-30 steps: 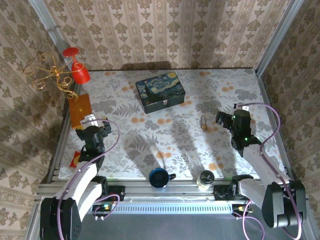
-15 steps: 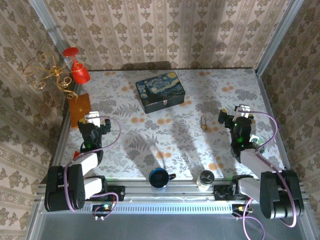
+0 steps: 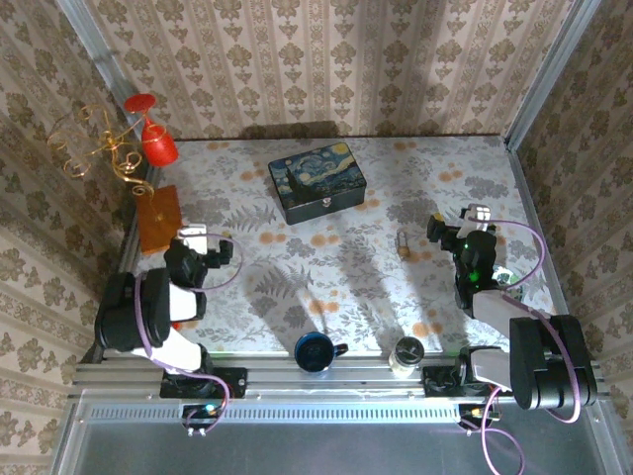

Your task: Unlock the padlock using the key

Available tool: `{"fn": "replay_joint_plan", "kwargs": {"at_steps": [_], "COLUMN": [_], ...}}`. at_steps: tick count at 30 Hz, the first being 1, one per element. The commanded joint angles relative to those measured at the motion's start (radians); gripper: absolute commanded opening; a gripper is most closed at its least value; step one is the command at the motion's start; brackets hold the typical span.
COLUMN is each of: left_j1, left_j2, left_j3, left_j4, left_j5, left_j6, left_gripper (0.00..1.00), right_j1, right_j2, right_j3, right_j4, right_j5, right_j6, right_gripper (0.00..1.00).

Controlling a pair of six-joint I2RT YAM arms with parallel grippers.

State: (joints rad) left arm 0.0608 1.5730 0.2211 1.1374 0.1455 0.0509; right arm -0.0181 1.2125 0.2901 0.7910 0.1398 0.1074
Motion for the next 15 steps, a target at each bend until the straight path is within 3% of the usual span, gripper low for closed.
{"fn": "replay_joint_plan", "kwargs": {"at_steps": [1,3,4,5,9,15], "left_j1": [0.01,0.017,-0.006,-0.032,-0.033,-0.032], "left_j2": [-0.015,-0.009,-0.019,-0.014,-0.016,-0.015], "left_j3": [0.058,0.124,0.157,0.166,0.165,0.164], "left_j4": [-0.013,-0.124,-0.198,-0.198,-0.201,-0.199], "left_j5": [0.049,0.098,0.063,0.015,0.014,0.013], "left_j6": [-0.027,-0.017,0.004,0.02,0.019,0.02], "left_gripper": [1.0,1.0,1.0,1.0,1.0,1.0], "right_j1": [-0.009,-0.009,-0.011,-0.011,-0.015,-0.022], "right_j2": [-0.011,-0.011,-0.011,-0.011,0.003,0.172], "right_j3": [-0.014,-0.014,-0.014,-0.015,-0.026,-0.053], "right_j4": [0.055,0.055,0.056,0.058,0.072,0.275], "right_j5": [-0.032,-0.037,-0.042,-0.049,-0.064,-0.091], "right_j6": [-0.005,-0.005,-0.005,-0.008,-0.009,-0.009], "right_gripper": [1.0,1.0,1.0,1.0,1.0,1.0]}}
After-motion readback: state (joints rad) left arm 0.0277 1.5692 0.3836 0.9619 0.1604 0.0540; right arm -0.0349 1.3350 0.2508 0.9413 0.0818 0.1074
